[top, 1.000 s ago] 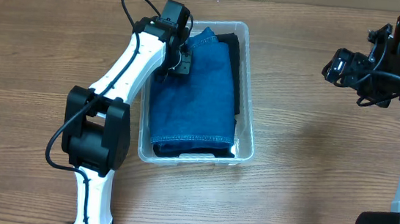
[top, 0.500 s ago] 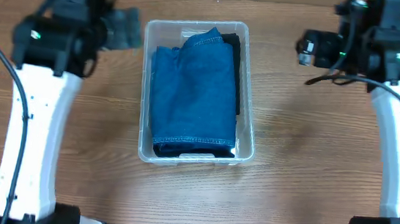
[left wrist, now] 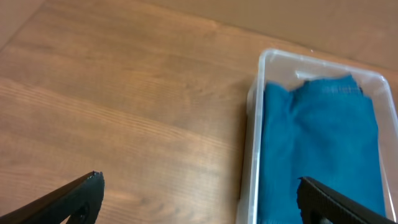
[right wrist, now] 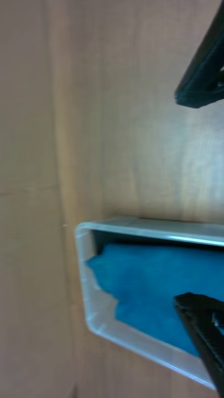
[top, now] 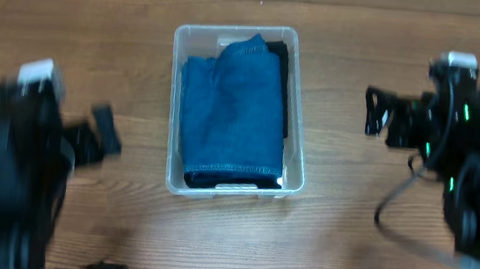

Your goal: Pack container

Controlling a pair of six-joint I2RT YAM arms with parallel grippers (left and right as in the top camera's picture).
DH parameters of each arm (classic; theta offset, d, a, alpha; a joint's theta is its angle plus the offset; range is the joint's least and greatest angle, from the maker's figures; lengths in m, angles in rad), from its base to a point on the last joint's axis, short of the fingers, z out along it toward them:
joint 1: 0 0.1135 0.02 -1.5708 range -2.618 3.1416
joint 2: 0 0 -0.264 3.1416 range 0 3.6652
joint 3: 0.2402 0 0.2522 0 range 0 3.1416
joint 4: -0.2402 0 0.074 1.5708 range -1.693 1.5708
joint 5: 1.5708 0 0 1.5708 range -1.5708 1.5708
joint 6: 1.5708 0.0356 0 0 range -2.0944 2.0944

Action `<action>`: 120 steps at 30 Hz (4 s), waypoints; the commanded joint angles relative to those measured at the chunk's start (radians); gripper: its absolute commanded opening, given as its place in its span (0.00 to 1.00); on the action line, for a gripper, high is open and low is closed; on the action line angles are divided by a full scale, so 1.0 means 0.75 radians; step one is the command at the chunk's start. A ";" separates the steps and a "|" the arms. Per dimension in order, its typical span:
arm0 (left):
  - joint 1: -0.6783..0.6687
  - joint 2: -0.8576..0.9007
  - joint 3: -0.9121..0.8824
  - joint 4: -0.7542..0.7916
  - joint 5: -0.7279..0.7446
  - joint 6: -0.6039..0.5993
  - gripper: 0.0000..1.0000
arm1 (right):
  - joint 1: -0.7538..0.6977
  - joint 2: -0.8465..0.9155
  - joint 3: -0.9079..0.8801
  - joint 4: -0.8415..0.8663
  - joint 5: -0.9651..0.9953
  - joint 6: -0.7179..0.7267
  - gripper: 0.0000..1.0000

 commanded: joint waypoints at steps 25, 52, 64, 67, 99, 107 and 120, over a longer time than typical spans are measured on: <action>-0.003 -0.732 -0.488 -0.171 -0.003 0.015 1.00 | -0.002 -1.295 -1.489 0.942 -0.041 -0.041 1.00; -0.003 -0.929 -1.024 0.319 0.103 0.056 1.00 | 0.001 -1.291 -1.664 1.076 -0.047 -0.031 1.00; -0.011 -1.178 -1.828 1.452 0.271 0.121 1.00 | 0.001 -1.291 -1.664 1.076 -0.047 -0.031 1.00; -0.011 -1.178 -1.828 1.452 0.271 0.121 1.00 | 0.001 -1.291 -1.664 1.076 -0.047 -0.031 1.00; -0.011 -1.178 -1.828 1.452 0.271 0.121 1.00 | 0.001 -1.291 -1.664 1.076 -0.047 -0.031 1.00; -0.011 -1.178 -1.828 1.452 0.271 0.121 1.00 | 0.001 -1.291 -1.664 1.076 -0.047 -0.031 1.00; -0.011 -1.178 -1.828 1.452 0.271 0.121 1.00 | 0.001 -1.291 -1.664 1.076 -0.047 -0.031 1.00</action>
